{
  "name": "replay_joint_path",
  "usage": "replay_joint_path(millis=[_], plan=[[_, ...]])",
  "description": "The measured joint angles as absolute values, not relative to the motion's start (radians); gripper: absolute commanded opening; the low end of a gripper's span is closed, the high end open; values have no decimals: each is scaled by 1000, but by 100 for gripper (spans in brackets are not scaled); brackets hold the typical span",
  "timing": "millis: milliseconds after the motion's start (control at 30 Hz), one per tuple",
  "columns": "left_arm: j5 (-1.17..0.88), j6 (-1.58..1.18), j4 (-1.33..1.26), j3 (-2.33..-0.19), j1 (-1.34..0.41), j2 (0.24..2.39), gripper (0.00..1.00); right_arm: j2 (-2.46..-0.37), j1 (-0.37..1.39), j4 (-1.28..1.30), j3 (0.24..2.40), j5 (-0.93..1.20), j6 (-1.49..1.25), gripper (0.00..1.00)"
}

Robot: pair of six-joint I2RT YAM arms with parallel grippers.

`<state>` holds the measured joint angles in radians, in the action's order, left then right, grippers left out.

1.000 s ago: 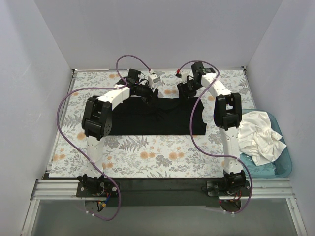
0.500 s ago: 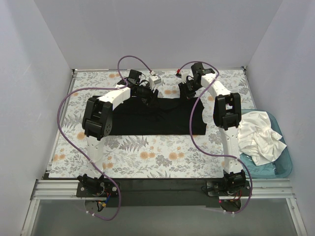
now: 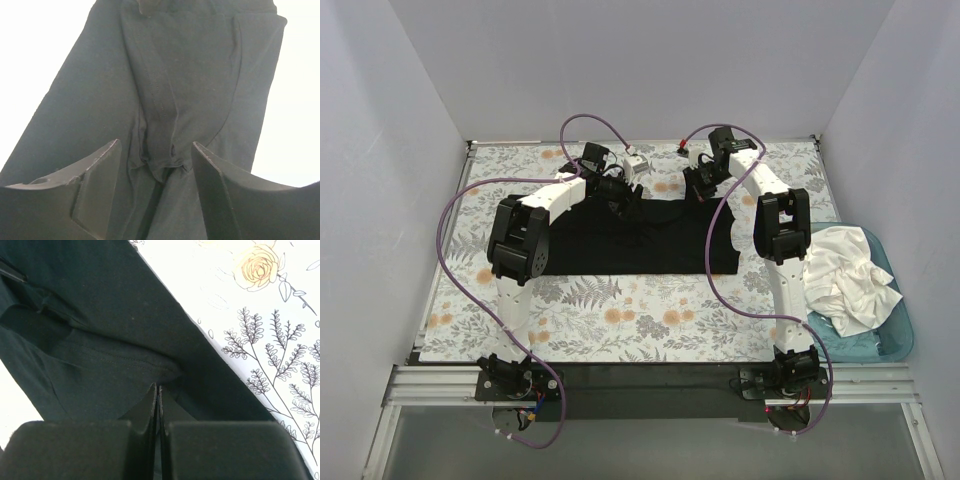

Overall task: Fold and stack the t-shirts
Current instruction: Fold the tshirt

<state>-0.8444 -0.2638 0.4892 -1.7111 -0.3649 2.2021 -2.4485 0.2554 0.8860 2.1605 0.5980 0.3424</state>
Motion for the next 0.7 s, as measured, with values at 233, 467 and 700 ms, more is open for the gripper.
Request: replay_joint_path(millis=[233, 467, 700], plan=[[-856, -237, 509, -1701, -365, 2202, 38, -2417, 249, 883, 2155, 618, 343, 1], [-854, -212, 538, -1718, -368, 2229, 0, -2351, 235, 877, 2126, 644, 342, 1], [-821, -216, 497, -1720, -369, 2245, 0, -2284, 228, 866, 2047, 660, 338, 1]])
